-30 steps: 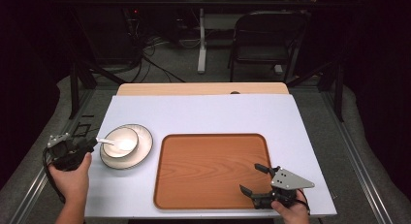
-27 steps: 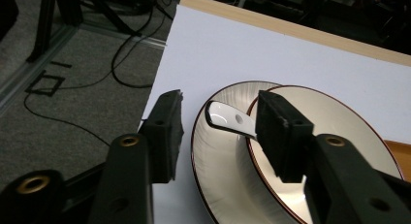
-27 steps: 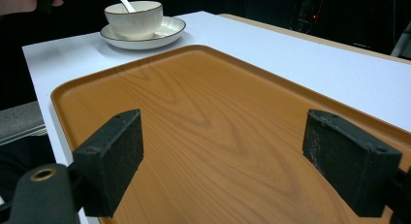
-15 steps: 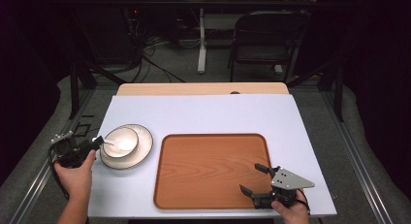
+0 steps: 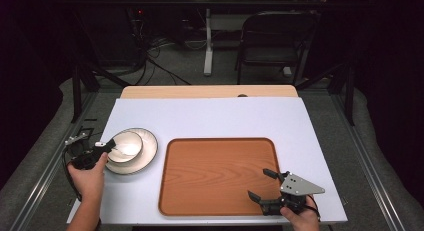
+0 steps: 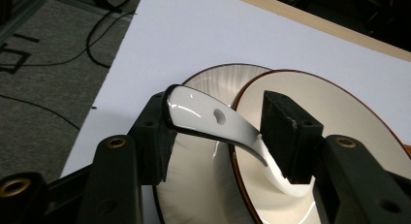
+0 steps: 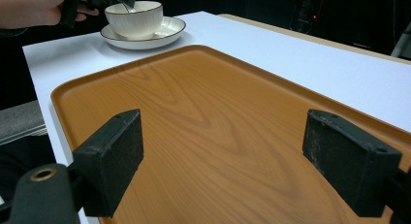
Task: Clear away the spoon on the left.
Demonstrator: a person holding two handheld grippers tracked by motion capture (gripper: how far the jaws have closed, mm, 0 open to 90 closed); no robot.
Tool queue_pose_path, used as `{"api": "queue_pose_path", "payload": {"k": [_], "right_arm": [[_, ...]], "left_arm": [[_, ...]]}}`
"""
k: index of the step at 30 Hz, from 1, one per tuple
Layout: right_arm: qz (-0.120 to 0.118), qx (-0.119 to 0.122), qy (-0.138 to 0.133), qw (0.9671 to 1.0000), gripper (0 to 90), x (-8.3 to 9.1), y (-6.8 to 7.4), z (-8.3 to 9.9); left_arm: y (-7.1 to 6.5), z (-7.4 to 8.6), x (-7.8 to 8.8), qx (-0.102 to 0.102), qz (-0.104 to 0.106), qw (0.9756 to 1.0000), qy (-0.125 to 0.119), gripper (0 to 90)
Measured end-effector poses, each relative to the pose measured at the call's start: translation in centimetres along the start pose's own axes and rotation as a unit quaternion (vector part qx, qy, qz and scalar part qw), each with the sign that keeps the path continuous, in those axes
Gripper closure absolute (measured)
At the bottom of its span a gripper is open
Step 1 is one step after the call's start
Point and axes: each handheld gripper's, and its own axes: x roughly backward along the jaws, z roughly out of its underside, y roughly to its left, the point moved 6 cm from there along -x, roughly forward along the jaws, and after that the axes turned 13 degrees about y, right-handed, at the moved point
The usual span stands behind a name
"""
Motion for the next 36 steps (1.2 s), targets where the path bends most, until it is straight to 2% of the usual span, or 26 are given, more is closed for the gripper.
{"api": "queue_pose_path", "payload": {"k": [5,14,20,26,36], "right_arm": [[0.000,0.001,0.000,1.0000,14.6,0.0,0.0,0.0],[-0.002,0.000,0.000,1.0000,14.5,0.0,0.0,0.0],[-0.001,0.001,0.000,1.0000,14.6,0.0,0.0,0.0],[-0.001,0.001,0.000,1.0000,14.6,0.0,0.0,0.0],[-0.002,0.000,0.001,1.0000,14.6,-0.1,0.0,0.0]], "left_arm": [[-0.2,0.1,-0.1,0.000,0.009,1.0000,-0.001,54.0],[-0.2,-0.1,0.3,-0.003,0.009,0.9999,-0.011,65.1],[-0.3,-0.4,0.8,-0.004,0.002,0.9998,-0.017,71.8],[-0.4,-0.7,1.4,-0.002,0.008,0.9996,-0.026,76.9],[-1.1,-1.1,2.2,0.000,0.032,0.9987,-0.039,84.1]]}}
